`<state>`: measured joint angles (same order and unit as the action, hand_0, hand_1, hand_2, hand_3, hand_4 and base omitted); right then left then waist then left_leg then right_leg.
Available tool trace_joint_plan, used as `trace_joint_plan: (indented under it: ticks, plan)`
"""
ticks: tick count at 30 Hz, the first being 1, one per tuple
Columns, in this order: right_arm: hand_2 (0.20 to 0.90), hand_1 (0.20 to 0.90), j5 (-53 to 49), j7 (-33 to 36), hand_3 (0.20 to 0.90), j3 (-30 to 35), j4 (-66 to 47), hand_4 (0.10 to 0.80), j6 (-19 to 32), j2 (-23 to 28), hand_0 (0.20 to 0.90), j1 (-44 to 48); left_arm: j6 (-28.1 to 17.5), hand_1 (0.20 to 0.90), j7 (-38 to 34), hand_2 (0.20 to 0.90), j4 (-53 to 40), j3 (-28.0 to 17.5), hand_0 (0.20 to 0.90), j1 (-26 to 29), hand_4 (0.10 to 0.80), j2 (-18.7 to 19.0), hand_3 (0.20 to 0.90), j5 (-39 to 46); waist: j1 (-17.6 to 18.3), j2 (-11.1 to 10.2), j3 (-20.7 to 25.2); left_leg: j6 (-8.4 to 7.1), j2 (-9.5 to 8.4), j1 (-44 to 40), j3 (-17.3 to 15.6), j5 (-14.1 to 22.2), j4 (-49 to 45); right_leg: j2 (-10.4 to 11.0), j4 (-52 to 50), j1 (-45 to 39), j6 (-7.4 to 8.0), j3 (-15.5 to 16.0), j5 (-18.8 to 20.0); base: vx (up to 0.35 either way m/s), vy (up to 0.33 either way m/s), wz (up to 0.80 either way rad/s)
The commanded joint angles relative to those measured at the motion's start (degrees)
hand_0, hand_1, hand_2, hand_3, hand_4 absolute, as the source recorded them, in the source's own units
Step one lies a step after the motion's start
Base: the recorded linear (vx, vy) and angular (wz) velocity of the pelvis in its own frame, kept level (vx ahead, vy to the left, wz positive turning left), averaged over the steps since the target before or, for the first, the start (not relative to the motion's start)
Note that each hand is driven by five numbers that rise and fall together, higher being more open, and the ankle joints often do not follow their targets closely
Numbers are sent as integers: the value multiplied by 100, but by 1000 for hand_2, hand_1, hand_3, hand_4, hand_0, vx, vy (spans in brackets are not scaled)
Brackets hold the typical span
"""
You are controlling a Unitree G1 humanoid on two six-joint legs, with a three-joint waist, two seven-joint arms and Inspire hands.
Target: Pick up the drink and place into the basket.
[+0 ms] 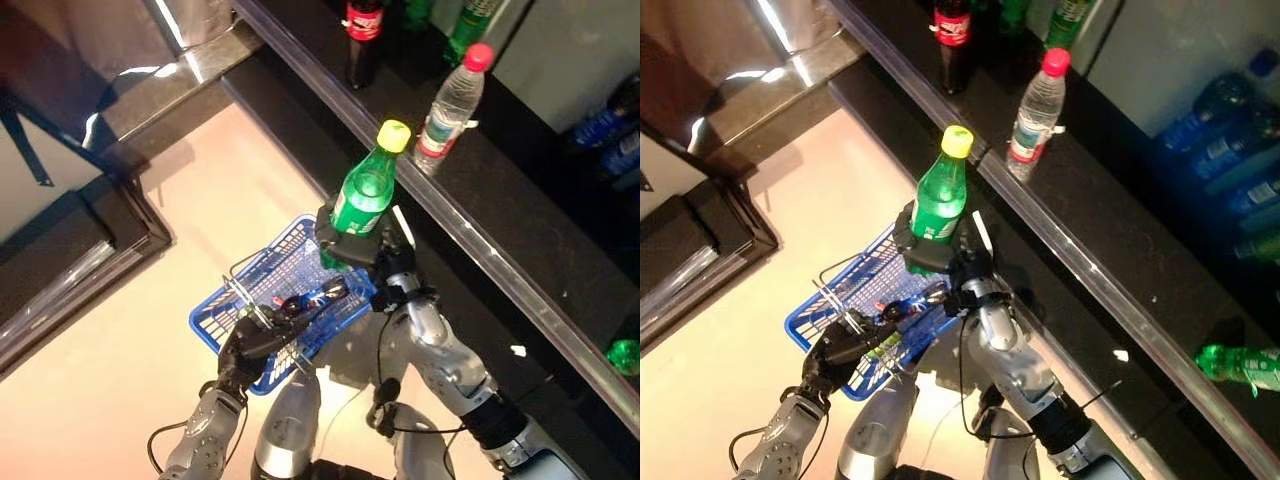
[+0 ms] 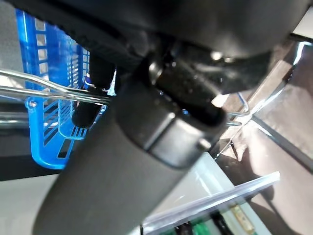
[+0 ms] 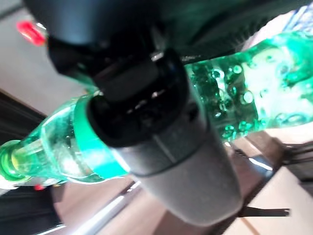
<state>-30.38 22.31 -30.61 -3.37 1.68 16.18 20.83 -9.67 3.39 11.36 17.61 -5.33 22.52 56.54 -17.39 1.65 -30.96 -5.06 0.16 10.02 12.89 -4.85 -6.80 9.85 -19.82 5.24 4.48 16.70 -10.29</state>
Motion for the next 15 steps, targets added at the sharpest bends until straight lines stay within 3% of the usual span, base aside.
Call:
trace_joint_plan:
  ticks: [1, 15]
  plan:
    - [300, 300, 171, 155, 200, -220, -465, 100, 634, -446, 300, 765, -815, 300, 1094, 300, -2555, -106, 300, 228, 100, 411, 200, -244, -124, 77, 649, 368, -279, -157, 127, 182, -358, -157, 290, -438, -428, 192, 423, 75, -74, 27]
    - [300, 300, 796, 675, 200, -789, 1054, 100, 473, -1041, 300, 1262, 18, 300, 2122, 300, -3495, 79, 300, 609, 100, 588, 200, 147, -582, 29, 621, 400, -417, -159, 537, 208, -389, -117, 341, -587, -397, 432, 428, 59, -39, 19]
